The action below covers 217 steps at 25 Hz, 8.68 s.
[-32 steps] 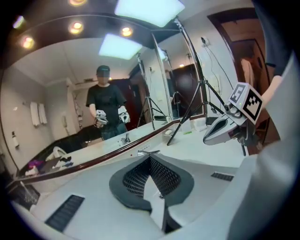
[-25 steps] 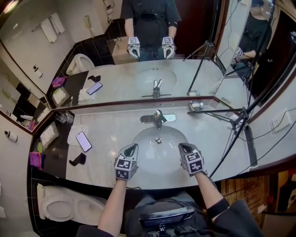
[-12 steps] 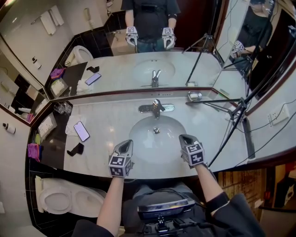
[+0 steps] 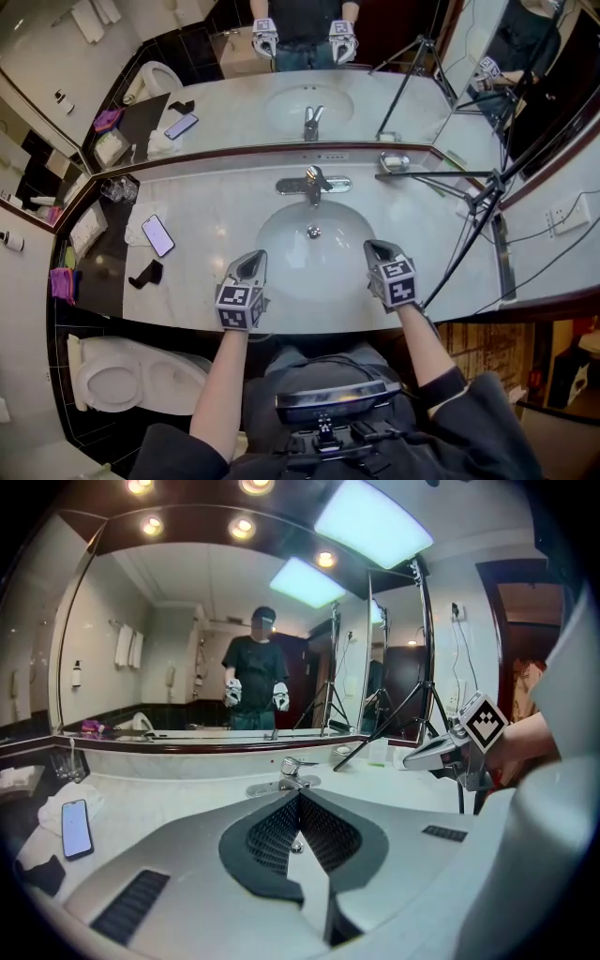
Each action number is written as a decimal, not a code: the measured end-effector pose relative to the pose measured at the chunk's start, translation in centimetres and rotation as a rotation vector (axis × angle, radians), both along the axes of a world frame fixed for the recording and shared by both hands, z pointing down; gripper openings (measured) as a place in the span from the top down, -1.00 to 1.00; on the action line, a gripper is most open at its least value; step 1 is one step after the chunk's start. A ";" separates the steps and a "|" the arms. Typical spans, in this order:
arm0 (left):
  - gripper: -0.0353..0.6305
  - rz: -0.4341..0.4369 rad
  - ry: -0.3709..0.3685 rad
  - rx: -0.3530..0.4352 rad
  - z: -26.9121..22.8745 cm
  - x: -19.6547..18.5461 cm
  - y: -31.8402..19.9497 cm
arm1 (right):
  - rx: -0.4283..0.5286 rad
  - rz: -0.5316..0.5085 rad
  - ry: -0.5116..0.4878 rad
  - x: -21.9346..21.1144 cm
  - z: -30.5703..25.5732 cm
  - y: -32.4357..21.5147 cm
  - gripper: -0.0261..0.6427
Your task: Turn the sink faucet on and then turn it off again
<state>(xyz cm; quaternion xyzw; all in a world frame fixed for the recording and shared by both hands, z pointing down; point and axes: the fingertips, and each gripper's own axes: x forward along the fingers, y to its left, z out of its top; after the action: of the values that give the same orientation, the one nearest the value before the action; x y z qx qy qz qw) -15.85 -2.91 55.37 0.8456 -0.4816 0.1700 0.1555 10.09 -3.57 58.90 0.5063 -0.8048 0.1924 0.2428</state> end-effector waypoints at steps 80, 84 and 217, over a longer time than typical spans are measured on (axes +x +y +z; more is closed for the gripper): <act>0.15 0.573 -0.659 0.276 11.8 21.3 -23.0 | -0.159 0.038 -0.022 2.5 10.1 -5.0 0.87; 0.16 0.562 -0.645 0.267 11.8 21.2 -23.0 | -0.161 0.036 -0.033 2.1 9.9 -5.0 0.87; 0.29 0.578 -0.640 0.259 11.8 20.8 -22.9 | -0.156 0.014 -0.043 1.2 9.5 -7.4 0.87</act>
<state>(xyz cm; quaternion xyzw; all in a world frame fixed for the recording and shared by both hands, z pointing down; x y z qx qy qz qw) 4.97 -25.77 67.14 0.8626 -0.2667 0.3979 -0.1625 11.27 -11.01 68.39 0.4873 -0.7889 0.2670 0.2626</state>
